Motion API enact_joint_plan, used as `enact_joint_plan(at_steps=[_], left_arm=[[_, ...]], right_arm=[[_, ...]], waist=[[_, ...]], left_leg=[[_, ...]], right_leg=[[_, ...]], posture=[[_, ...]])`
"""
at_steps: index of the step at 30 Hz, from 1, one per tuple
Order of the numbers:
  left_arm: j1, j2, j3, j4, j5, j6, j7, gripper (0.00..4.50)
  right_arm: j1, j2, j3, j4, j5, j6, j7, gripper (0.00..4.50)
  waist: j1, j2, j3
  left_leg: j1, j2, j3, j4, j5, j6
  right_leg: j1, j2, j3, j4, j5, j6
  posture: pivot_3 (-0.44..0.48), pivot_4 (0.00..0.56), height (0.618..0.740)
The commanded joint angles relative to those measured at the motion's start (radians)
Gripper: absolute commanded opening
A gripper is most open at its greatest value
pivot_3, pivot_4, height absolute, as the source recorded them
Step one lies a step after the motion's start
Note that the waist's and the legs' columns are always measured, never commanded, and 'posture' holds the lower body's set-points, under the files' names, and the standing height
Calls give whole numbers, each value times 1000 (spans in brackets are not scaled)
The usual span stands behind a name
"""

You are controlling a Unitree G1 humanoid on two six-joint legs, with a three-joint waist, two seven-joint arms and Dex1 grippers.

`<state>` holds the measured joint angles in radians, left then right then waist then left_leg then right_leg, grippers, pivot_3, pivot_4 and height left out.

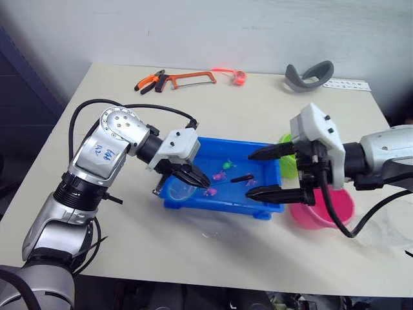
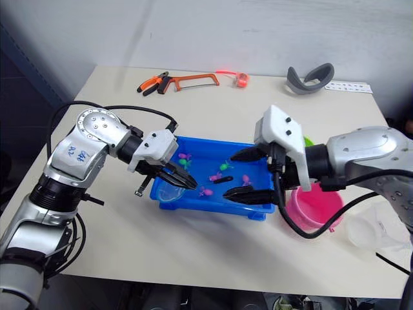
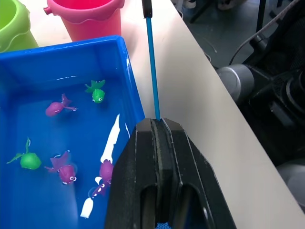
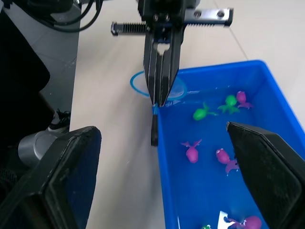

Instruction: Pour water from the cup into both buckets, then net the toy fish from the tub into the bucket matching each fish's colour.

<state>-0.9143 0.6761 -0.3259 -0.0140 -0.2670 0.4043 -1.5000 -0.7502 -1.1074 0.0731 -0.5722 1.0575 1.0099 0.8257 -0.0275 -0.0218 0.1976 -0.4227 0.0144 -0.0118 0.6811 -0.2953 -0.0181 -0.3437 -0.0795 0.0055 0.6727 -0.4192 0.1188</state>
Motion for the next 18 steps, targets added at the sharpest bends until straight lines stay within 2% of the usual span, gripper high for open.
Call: enact_joint_plan(at_steps=[1, 8, 11, 15, 18], left_arm=[[-18, -4, -4, -12, 7, -35, -19, 0], [-54, -30, -17, 31, 24, -49, -12, 0], [-65, -37, -17, 41, 23, -42, -12, 0], [-74, -40, -19, 45, 21, -39, -12, 0], [-82, -44, -17, 49, 16, -28, -8, 0]], right_arm=[[-33, 27, 14, -14, -45, 17, -5, 2936], [-51, 93, 29, -27, -66, 55, -7, 2936], [-51, 111, 28, -32, -74, 69, -7, 1996], [-45, 128, 26, -39, -84, 77, -11, 72], [-44, 135, 21, -43, -91, 83, -10, 23]], waist=[[0, 0, 0], [1, 0, 0], [1, 0, 0], [-1, 0, 0], [0, 0, 0]], left_leg=[[0, 0, 0, 0, 0, 0], [0, 0, 0, 0, 0, 0], [0, 0, -1, 0, 0, 0], [0, 0, 0, 0, 0, 0], [0, 0, -1, 0, 0, 0]], right_leg=[[0, 0, 0, 0, 0, 0], [0, 0, 0, 0, 0, 0], [0, 0, -1, 0, 0, 0], [0, 0, -1, 0, 0, 0], [0, 0, -1, 0, 0, 0]], posture=[[0, 150, 740], [0, 150, 740], [0, 150, 740], [0, 150, 740], [0, 150, 740]])
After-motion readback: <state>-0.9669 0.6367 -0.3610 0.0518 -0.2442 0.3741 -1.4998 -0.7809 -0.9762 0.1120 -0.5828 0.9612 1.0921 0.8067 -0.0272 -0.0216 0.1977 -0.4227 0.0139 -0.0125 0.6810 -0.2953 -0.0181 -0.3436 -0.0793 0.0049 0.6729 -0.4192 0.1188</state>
